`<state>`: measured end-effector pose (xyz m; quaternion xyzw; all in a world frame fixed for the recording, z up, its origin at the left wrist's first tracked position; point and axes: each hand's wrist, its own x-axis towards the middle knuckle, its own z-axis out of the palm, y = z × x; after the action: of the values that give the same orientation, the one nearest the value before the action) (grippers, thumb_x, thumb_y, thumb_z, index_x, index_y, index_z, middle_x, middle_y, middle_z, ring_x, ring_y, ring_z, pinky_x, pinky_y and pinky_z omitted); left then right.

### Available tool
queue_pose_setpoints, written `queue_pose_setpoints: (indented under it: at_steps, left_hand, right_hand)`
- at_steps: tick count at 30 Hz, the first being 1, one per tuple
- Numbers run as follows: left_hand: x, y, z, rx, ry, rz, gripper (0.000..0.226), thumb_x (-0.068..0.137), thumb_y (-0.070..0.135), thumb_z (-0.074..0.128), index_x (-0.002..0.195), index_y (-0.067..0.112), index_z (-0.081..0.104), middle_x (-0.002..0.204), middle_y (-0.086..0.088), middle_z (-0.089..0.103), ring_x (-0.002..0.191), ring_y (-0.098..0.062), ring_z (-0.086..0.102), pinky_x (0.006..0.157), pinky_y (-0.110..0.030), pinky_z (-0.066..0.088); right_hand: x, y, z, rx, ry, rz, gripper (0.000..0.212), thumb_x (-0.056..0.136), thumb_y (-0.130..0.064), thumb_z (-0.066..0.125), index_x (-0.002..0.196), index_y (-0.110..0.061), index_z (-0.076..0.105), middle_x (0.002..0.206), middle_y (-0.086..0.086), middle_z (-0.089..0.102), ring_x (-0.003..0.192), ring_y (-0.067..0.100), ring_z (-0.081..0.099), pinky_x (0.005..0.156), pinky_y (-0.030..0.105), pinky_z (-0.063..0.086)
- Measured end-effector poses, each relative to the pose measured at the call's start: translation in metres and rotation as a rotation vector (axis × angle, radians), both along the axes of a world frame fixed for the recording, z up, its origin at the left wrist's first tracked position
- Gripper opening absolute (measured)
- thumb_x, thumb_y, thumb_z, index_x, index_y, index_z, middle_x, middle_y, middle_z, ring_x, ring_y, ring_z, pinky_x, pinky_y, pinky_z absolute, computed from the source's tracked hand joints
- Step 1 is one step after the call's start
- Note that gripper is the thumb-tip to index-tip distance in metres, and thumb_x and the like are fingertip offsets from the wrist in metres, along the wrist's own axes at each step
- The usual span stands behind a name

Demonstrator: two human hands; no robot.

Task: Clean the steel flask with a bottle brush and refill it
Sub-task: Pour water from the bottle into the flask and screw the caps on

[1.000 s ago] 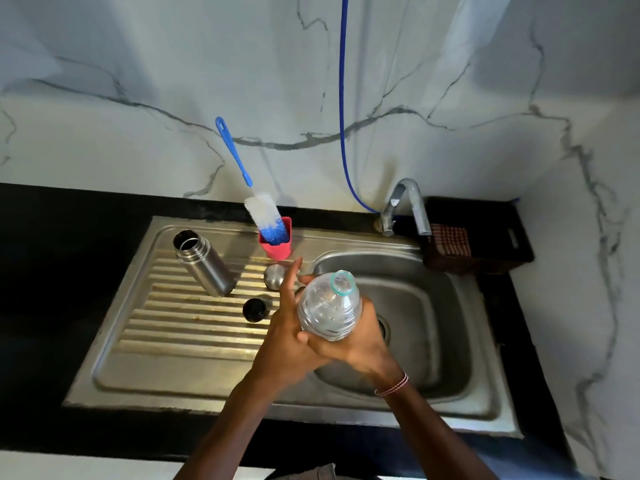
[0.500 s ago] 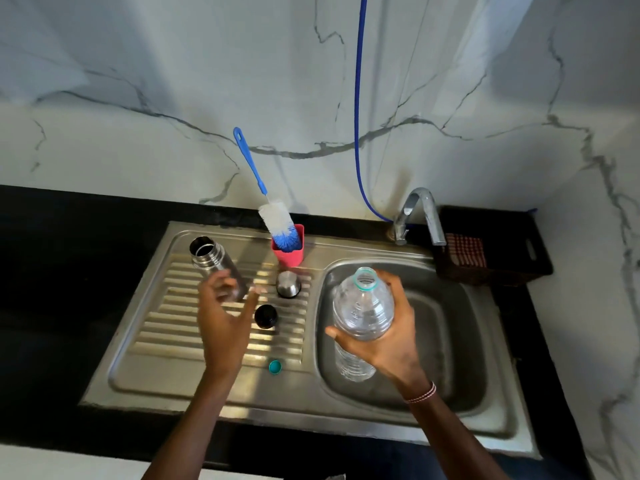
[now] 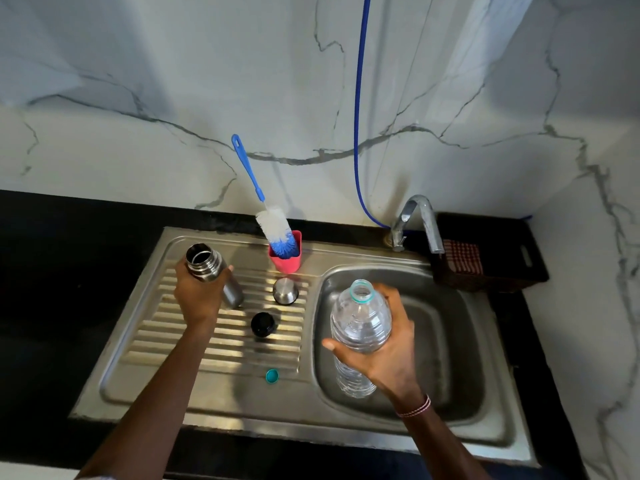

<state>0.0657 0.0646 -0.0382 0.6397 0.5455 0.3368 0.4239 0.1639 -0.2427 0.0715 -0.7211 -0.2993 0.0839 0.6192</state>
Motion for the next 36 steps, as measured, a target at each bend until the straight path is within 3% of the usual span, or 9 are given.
queue_pose_setpoints:
  at_steps: [5, 9, 12, 14, 16, 20, 24, 29, 36]
  left_hand:
    - [-0.006, 0.004, 0.002, 0.068, -0.049, -0.053, 0.062, 0.073, 0.022, 0.093, 0.125, 0.014, 0.060, 0.120, -0.010, 0.071, 0.110, -0.029, 0.069, 0.092, -0.030, 0.051]
    - [-0.002, -0.013, 0.043, 0.168, -0.239, -0.110, 0.061, 0.078, 0.015, 0.088, 0.132, 0.015, 0.059, 0.124, -0.007, 0.068, 0.107, -0.014, 0.066, 0.088, -0.009, 0.050]
    - [0.006, -0.034, 0.074, 0.211, -0.313, -0.226, 0.057, 0.073, 0.020, 0.091, 0.122, 0.020, 0.061, 0.115, 0.001, 0.070, 0.099, -0.005, 0.067, 0.089, -0.018, 0.053]
    - [0.011, -0.059, 0.088, 0.162, -0.339, -0.359, 0.058, 0.069, 0.018, 0.093, 0.115, 0.030, 0.061, 0.107, 0.011, 0.071, 0.094, -0.001, 0.067, 0.084, -0.017, 0.053]
    - [0.017, -0.087, 0.093, 0.147, -0.342, -0.519, 0.064, 0.062, 0.024, 0.098, 0.113, 0.035, 0.060, 0.105, 0.014, 0.071, 0.093, -0.004, 0.068, 0.082, -0.019, 0.055]
    - [0.030, -0.134, 0.082, 0.149, -0.337, -0.792, 0.062, 0.061, 0.033, 0.095, 0.113, 0.022, 0.063, 0.103, 0.002, 0.072, 0.094, -0.020, 0.071, 0.084, -0.033, 0.056]
    - [0.042, -0.169, 0.075, 0.176, -0.291, -0.930, 0.061, 0.065, 0.027, 0.095, 0.116, 0.020, 0.061, 0.103, 0.011, 0.072, 0.095, -0.015, 0.071, 0.084, -0.024, 0.053]
    - [0.048, -0.191, 0.073, 0.151, -0.279, -0.973, 0.063, 0.066, 0.016, 0.097, 0.117, 0.018, 0.060, 0.105, 0.015, 0.071, 0.097, -0.012, 0.070, 0.085, -0.021, 0.052]
    - [0.052, -0.207, 0.070, 0.131, -0.242, -0.998, 0.064, 0.068, 0.024, 0.096, 0.119, 0.019, 0.060, 0.107, 0.009, 0.072, 0.099, -0.015, 0.071, 0.086, -0.027, 0.054]
  right_hand:
    - [0.003, -0.006, -0.001, -0.027, -0.011, -0.049, 0.088, 0.057, -0.066, 0.089, 0.124, -0.020, 0.056, 0.115, -0.015, 0.069, 0.103, 0.010, 0.070, 0.086, 0.019, 0.056]
    - [0.006, -0.012, -0.001, -0.050, -0.028, -0.095, 0.089, 0.057, -0.070, 0.086, 0.123, -0.019, 0.057, 0.112, -0.011, 0.071, 0.100, 0.014, 0.072, 0.084, 0.029, 0.060]
    - [0.008, -0.016, 0.001, -0.061, -0.067, -0.117, 0.084, 0.057, -0.061, 0.089, 0.121, -0.019, 0.057, 0.109, -0.011, 0.071, 0.097, 0.014, 0.072, 0.083, 0.037, 0.061]
    - [0.011, -0.020, 0.002, -0.067, -0.088, -0.117, 0.079, 0.058, -0.057, 0.090, 0.121, -0.021, 0.058, 0.109, -0.011, 0.071, 0.097, 0.014, 0.072, 0.084, 0.045, 0.060]
    - [0.014, -0.026, 0.005, -0.082, -0.106, -0.116, 0.078, 0.058, -0.055, 0.090, 0.121, -0.023, 0.059, 0.109, -0.011, 0.071, 0.098, 0.015, 0.072, 0.085, 0.051, 0.058]
    - [0.021, -0.040, 0.014, -0.116, -0.173, -0.100, 0.073, 0.058, -0.051, 0.091, 0.118, -0.025, 0.059, 0.106, -0.017, 0.071, 0.093, 0.007, 0.072, 0.084, 0.037, 0.060]
    - [0.031, -0.059, 0.021, -0.229, -0.213, -0.041, 0.077, 0.056, -0.047, 0.093, 0.122, -0.024, 0.061, 0.104, -0.016, 0.073, 0.089, 0.008, 0.073, 0.079, 0.038, 0.061]
    - [0.047, -0.085, 0.028, -0.409, -0.332, -0.001, 0.077, 0.059, -0.055, 0.089, 0.125, -0.028, 0.062, 0.104, -0.015, 0.074, 0.091, 0.009, 0.073, 0.079, 0.036, 0.060]
    - [0.060, -0.112, 0.041, -0.630, -0.445, 0.085, 0.081, 0.057, -0.063, 0.085, 0.128, -0.038, 0.055, 0.104, -0.018, 0.073, 0.091, 0.006, 0.071, 0.079, 0.035, 0.058]
